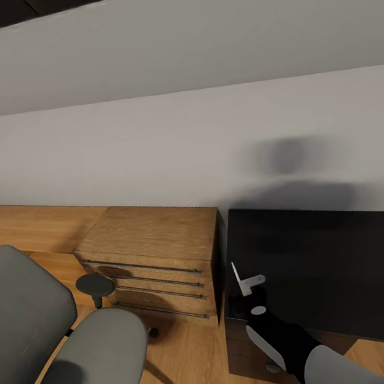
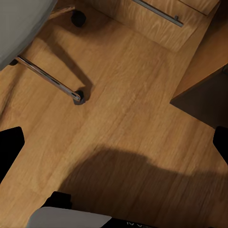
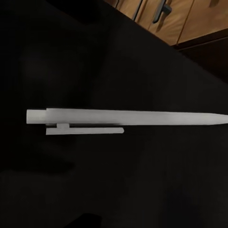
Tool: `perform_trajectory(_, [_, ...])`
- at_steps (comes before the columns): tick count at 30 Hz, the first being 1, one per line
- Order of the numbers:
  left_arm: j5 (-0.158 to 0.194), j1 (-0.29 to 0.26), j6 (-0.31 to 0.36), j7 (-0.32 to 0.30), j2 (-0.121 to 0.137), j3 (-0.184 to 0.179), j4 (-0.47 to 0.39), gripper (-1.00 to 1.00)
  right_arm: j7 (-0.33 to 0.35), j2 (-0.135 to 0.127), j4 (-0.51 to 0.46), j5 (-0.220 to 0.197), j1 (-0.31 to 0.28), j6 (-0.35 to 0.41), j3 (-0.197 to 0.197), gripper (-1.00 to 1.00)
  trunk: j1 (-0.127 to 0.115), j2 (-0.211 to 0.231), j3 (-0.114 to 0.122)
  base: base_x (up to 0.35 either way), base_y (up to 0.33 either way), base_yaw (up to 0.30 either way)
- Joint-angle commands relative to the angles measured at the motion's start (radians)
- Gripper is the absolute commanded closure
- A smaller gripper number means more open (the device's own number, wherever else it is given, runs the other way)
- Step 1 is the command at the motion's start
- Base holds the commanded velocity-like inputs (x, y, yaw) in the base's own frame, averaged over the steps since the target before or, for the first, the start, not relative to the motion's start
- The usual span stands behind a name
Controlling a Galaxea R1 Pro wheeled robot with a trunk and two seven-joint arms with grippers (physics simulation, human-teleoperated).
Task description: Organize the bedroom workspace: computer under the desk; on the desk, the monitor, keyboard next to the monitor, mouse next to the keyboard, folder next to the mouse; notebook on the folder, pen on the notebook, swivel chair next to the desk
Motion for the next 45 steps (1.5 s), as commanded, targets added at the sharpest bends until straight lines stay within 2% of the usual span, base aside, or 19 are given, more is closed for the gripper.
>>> perform_trajectory(1, [0.011,0.0,-0.006,0.006,0.001,-0.005,-0.001,-1.0,-0.008,-0.001,-0.001,-0.006,-0.001,0.005,0.006,-1.0,0.0,-0.001,-0.001,0.0,0.0,0.0])
perform_trajectory(7, [0.011,0.0,-0.006,0.007,0.001,-0.005,-0.001,-1.0,-0.007,-0.002,0.007,-0.006,-0.002,0.005,0.002,-1.0,0.0,-0.001,-0.001,0.0,0.0,0.0])
perform_trajectory(19, [0.011,0.0,-0.006,0.004,0.001,-0.006,0.001,-1.0,0.012,-0.002,0.084,-0.007,-0.035,-0.022,-0.009,-1.0,0.0,-0.001,-0.001,0.0,0.0,0.0])
perform_trajectory(33, [0.01,0.0,-0.006,0.003,0.001,-0.005,0.006,-1.0,0.085,-0.004,0.09,-0.008,-0.036,-0.053,-0.011,-1.0,0.0,-0.001,-0.001,0.0,0.0,0.0])
perform_trajectory(39, [0.011,0.0,-0.006,0.004,0.001,-0.005,0.008,-1.0,0.088,-0.006,0.09,-0.009,-0.036,-0.055,-0.04,-1.0,0.0,-0.001,-0.001,0.0,0.0,0.0])
perform_trajectory(45, [0.011,0.0,-0.006,0.005,0.001,-0.006,0.011,-1.0,0.088,-0.007,0.091,-0.008,-0.038,-0.055,-0.052,-1.0,0.0,-0.001,-0.001,0.105,0.0,0.0])
